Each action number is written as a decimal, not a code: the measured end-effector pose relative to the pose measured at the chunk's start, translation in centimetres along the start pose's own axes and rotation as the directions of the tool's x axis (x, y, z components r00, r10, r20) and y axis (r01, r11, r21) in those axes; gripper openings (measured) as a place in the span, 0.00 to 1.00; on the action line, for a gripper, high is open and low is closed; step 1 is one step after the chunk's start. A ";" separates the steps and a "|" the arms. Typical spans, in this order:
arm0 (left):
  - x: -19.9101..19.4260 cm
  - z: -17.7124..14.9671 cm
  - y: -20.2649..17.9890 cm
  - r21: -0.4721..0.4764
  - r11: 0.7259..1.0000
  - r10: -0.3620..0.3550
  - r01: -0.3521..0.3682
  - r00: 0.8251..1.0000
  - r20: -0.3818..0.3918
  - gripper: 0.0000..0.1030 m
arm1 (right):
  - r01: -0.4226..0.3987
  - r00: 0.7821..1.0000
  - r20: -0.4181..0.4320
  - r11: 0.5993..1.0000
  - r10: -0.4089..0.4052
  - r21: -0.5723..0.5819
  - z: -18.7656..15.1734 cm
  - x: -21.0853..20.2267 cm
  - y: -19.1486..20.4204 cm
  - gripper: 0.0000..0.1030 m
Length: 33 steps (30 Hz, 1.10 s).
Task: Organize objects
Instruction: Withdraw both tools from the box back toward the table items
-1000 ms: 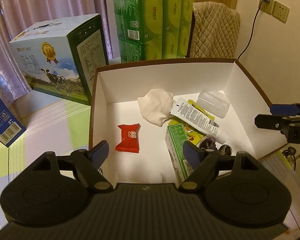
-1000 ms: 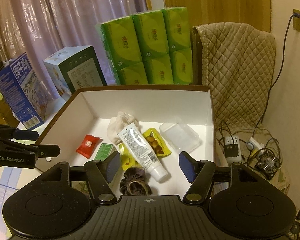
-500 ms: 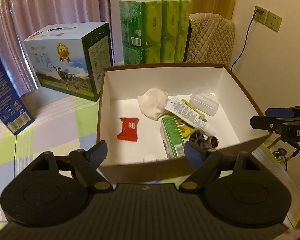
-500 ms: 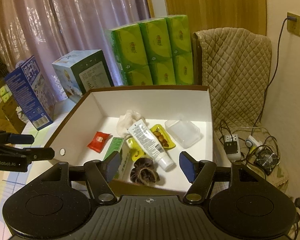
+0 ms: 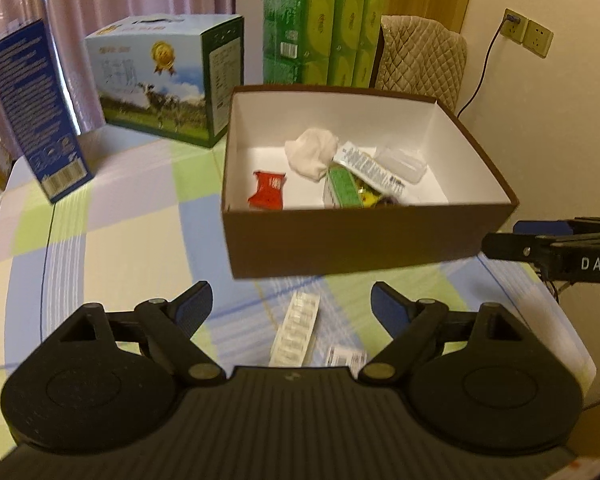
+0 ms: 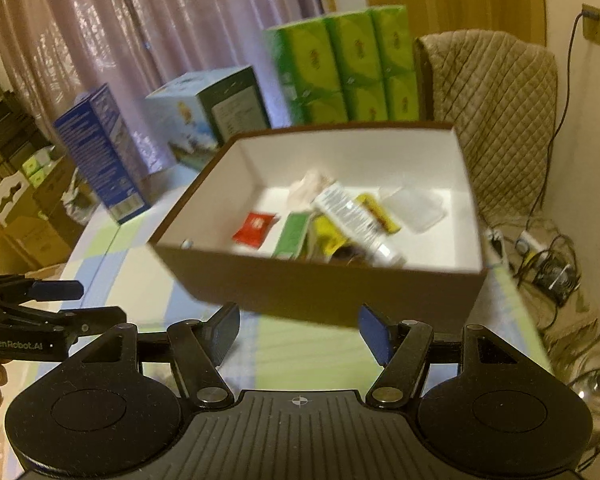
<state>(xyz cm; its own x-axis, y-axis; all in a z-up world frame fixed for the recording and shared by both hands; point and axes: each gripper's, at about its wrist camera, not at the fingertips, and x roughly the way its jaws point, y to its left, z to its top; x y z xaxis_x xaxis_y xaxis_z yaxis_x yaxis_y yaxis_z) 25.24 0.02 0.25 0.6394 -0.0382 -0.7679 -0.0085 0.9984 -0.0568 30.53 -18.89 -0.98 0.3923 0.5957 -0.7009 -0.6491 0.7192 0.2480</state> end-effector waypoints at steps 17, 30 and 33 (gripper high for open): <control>-2.6 -5.5 2.5 -0.029 1.000 -0.008 0.007 0.999 -0.045 0.82 | -0.026 0.994 -0.107 1.000 0.026 0.002 -6.0 0.1 5.3 0.61; -1.8 -8.2 5.2 -0.052 0.999 0.009 -0.015 0.994 -0.110 0.82 | -0.042 0.978 -0.203 0.999 0.045 0.017 -8.7 2.9 8.4 0.61; -1.3 -8.6 5.8 -0.058 0.998 0.016 -0.024 0.992 -0.128 0.82 | -0.041 0.974 -0.222 0.999 0.044 0.016 -9.1 3.9 9.1 0.61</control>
<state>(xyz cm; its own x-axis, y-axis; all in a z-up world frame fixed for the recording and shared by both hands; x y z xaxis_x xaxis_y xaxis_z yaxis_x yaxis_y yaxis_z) 17.68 5.49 -4.57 0.5357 -0.0272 -0.8440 -0.0683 0.9948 -0.0754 20.20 -13.27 -7.55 0.2091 0.5327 -0.8200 -0.6543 0.6994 0.2875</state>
